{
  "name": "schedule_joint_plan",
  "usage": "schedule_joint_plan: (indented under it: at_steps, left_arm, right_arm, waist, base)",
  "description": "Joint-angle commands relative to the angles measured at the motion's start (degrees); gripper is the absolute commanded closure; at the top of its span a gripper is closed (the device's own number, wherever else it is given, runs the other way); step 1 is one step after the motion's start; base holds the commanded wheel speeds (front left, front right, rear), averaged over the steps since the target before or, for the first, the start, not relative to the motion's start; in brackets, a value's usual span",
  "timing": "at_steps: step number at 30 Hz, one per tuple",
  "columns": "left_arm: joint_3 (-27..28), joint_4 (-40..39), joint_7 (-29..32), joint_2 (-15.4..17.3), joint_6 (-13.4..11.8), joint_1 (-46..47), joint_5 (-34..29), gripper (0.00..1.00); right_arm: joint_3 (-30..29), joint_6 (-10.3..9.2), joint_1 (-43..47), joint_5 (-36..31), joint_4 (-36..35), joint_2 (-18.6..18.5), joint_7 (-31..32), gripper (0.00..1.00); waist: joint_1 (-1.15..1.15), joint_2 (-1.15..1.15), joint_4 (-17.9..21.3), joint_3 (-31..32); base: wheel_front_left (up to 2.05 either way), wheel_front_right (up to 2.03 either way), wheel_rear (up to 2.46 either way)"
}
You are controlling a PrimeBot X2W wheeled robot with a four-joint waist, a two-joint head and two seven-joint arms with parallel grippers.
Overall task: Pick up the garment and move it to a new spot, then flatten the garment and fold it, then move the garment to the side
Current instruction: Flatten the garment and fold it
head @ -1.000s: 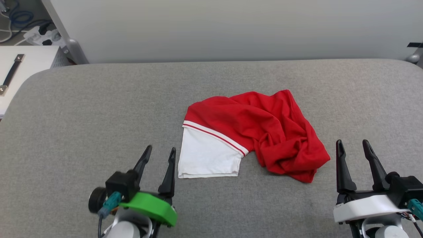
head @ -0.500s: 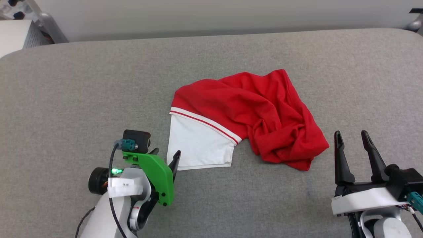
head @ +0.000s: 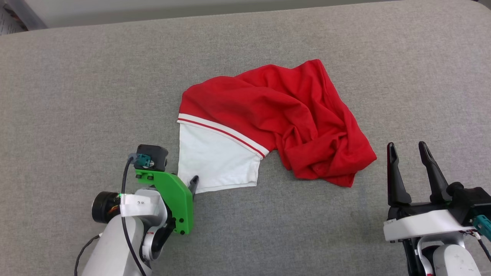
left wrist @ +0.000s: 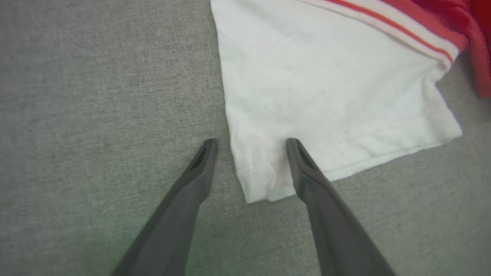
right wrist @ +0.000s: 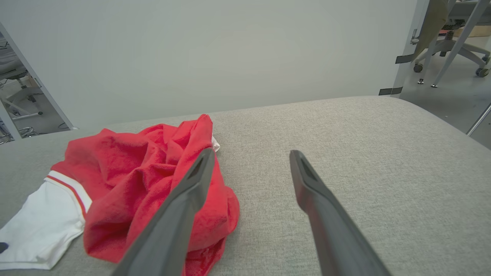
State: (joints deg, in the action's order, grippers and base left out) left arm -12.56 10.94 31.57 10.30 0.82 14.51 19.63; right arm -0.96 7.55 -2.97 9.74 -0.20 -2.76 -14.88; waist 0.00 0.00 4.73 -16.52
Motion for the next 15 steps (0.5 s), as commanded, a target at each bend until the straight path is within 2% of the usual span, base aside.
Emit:
schedule_joint_plan:
  at_steps: [1,8,15]
  left_arm:
    - [-0.42,2.04,0.74,0.3,0.44,-0.36,0.17,1.0]
    - [2.78,1.55,-3.61,1.8,0.0,-0.49,1.6,1.0]
    - [8.42,0.19,-5.37,8.55,-0.28,0.79,2.13,1.0]
  right_arm:
    - [-0.07,-0.06,-1.17,0.2,0.07,-0.11,-0.12,0.0]
    - [-0.23,-0.06,-0.86,0.22,0.92,-0.11,-0.12,0.0]
    - [-0.11,-0.06,-0.16,0.4,1.58,-0.11,-0.12,0.0]
  waist:
    - [0.0,0.0,0.02,0.07]
    - [0.0,0.0,-1.22,3.04]
    - [0.0,0.0,-2.13,5.93]
  base:
    - [0.0,0.0,0.0]
    - [0.0,0.0,0.0]
    - [0.0,0.0,0.0]
